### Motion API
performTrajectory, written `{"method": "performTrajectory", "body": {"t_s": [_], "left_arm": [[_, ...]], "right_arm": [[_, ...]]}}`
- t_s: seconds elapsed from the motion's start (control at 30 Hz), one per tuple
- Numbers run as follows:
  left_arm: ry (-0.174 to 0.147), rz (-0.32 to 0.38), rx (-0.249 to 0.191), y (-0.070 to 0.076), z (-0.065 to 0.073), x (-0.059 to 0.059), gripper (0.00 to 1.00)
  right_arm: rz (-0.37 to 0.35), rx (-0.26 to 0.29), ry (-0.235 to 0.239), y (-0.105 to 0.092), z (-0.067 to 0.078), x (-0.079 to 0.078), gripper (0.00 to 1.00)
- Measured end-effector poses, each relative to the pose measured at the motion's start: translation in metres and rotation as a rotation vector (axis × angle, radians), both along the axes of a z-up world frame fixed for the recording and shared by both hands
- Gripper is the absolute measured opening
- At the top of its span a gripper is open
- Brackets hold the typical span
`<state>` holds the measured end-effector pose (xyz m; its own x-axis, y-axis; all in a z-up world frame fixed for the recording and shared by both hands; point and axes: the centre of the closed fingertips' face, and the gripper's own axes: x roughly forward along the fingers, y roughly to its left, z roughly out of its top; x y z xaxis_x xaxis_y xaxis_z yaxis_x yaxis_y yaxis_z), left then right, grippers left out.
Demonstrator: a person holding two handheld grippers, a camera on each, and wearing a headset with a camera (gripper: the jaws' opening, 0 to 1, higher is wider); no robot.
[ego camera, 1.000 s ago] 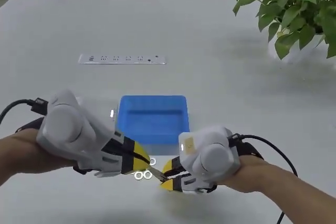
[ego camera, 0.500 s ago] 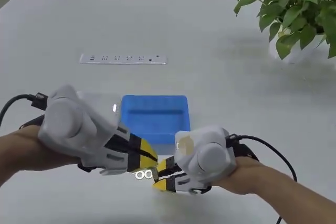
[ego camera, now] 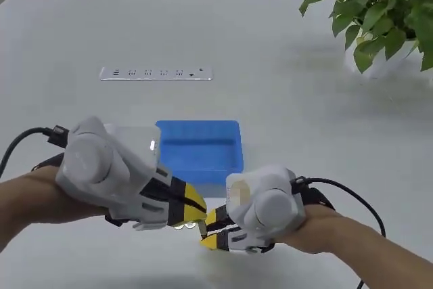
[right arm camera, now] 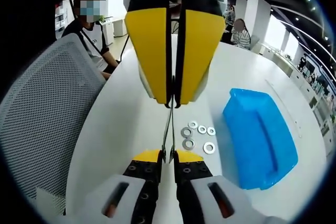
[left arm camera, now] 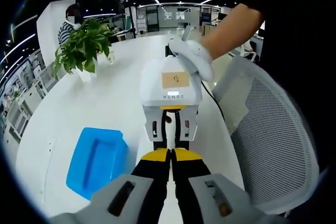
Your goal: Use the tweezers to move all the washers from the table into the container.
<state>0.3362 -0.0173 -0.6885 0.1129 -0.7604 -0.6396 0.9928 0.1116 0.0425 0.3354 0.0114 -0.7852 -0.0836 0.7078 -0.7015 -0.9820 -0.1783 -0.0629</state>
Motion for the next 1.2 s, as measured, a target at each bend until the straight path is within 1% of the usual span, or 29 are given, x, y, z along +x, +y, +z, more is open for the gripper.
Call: {"method": "performTrajectory", "body": {"t_s": [0.2, 0.3, 0.53, 0.7, 0.9, 1.03, 1.2], "left_arm": [[0.003, -0.008, -0.015, -0.004, 0.000, 0.000, 0.05], [0.011, -0.009, -0.022, -0.005, 0.000, 0.000, 0.06], [0.017, -0.024, -0.001, -0.003, -0.008, -0.001, 0.06], [0.031, -0.019, -0.017, -0.004, -0.010, -0.001, 0.06], [0.035, -0.024, -0.021, -0.005, -0.014, -0.001, 0.06], [0.044, -0.023, -0.026, -0.004, -0.017, -0.001, 0.06], [0.038, -0.025, -0.030, -0.005, -0.017, 0.000, 0.06]], "right_arm": [[-0.005, 0.004, 0.007, 0.000, 0.000, 0.000, 0.11], [-0.002, 0.005, 0.006, -0.001, 0.000, 0.000, 0.11], [-0.001, 0.008, 0.005, -0.001, 0.000, 0.000, 0.11], [-0.004, 0.010, 0.008, -0.001, 0.000, 0.000, 0.11], [-0.008, 0.011, 0.011, -0.002, 0.000, 0.000, 0.11], [-0.008, 0.011, 0.013, -0.002, 0.000, -0.001, 0.11], [-0.012, 0.010, 0.012, -0.002, 0.000, 0.000, 0.11]]}}
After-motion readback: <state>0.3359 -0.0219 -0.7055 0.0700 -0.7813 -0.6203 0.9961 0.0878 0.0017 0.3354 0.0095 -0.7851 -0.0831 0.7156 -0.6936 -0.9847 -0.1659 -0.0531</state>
